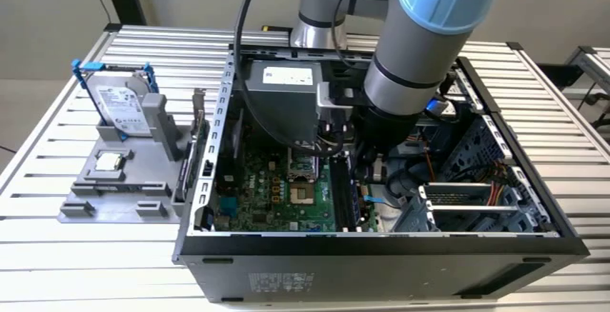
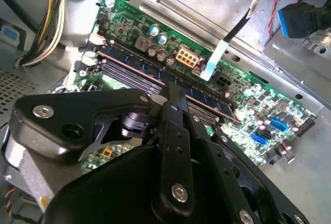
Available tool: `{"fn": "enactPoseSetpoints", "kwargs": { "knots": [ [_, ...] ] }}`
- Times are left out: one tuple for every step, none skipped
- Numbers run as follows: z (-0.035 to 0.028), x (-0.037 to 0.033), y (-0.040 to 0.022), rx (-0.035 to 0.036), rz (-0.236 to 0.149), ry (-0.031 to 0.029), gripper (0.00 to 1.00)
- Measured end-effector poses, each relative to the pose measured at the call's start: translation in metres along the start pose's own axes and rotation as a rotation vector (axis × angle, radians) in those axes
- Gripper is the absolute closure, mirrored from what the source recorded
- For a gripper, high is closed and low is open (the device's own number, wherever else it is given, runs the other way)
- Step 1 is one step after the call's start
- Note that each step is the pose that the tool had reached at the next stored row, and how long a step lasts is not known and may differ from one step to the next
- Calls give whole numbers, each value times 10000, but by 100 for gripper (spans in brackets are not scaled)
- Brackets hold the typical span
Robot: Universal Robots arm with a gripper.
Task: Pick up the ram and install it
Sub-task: 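Press down the ram until it locks into place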
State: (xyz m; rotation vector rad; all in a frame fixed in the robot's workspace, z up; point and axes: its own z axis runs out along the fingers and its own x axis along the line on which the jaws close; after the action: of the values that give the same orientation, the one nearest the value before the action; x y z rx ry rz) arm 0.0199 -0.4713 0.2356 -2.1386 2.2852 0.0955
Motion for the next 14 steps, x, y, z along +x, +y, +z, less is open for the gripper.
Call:
{"fn": "enactPoseSetpoints", "kwargs": {
  "knots": [
    [14,1,-1,0,0,2,100],
    [29,1,-1,0,0,2,100],
    [40,2,-2,0,0,3,100],
    [51,2,-2,0,0,3,100],
    [62,3,-3,0,0,7,100],
    [75,4,-3,0,-1,9,100],
    [86,4,-4,1,0,11,100],
    [97,5,-4,1,-1,10,100],
    [110,6,-4,1,0,11,100],
    [123,7,-5,-1,0,21,100],
    [134,8,-5,-2,1,26,100],
    [148,9,-6,-1,1,25,100],
    [159,9,-6,0,1,17,100],
    [160,8,-6,0,1,18,100]
  ]
}}
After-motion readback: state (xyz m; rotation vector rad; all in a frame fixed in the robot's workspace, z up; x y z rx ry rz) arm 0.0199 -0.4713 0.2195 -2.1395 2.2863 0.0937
